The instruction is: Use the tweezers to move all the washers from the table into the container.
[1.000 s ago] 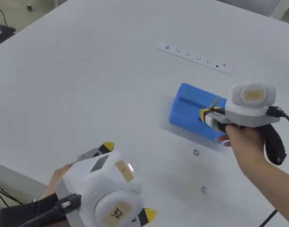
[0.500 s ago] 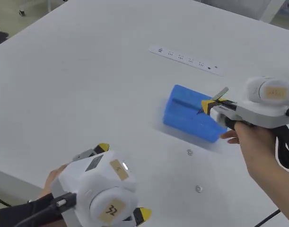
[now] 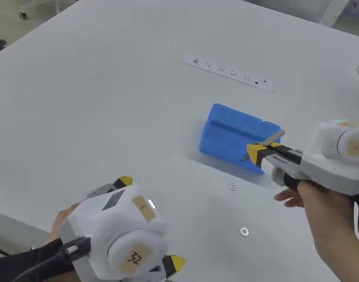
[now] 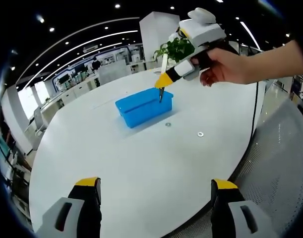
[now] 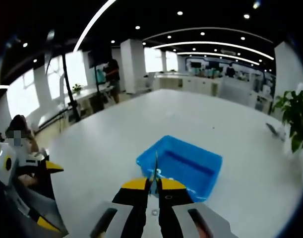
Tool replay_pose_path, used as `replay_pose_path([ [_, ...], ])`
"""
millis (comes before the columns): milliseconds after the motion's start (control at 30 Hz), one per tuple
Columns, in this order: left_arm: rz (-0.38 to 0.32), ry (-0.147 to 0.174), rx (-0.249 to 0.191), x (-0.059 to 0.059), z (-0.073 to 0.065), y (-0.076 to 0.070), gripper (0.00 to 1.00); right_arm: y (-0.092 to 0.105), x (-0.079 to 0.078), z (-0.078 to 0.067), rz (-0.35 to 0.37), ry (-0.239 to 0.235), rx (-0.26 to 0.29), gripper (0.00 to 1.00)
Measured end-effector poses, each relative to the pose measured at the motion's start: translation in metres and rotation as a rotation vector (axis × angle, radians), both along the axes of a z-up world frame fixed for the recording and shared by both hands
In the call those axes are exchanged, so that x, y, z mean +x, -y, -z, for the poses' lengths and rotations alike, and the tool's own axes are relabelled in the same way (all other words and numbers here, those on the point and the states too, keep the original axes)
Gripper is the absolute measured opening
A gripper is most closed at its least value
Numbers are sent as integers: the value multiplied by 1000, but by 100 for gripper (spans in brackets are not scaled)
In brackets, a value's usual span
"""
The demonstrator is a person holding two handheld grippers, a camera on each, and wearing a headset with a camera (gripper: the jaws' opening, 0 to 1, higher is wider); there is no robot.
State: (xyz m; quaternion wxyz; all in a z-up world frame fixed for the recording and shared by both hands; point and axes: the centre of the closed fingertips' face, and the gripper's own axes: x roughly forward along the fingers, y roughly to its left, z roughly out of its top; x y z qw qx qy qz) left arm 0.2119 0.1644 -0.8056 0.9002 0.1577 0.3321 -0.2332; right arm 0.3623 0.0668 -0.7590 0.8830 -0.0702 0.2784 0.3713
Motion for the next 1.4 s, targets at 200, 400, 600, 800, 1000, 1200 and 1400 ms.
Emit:
replay_pose_path([
  [200,-2,-3,2,0,1,0,94,3,-8,29,2,-50,-39,4],
  [400,-2,-9,3,0,2,-1,93,2,-9,45,-15,-86,-58,4],
  [600,-2,-11,6,0,2,-1,93,3,-7,55,-17,-105,-64,4],
  [800,0,-10,4,0,2,0,93,6,-5,59,-11,-103,-67,4],
  [1000,-3,-10,6,0,2,-1,93,5,-7,60,-28,-88,-77,4],
  [1200,-2,-8,7,0,2,-1,93,8,-10,63,14,-91,-48,3],
  [1400,0,-6,7,0,1,-1,93,13,-12,65,7,-84,-73,3],
])
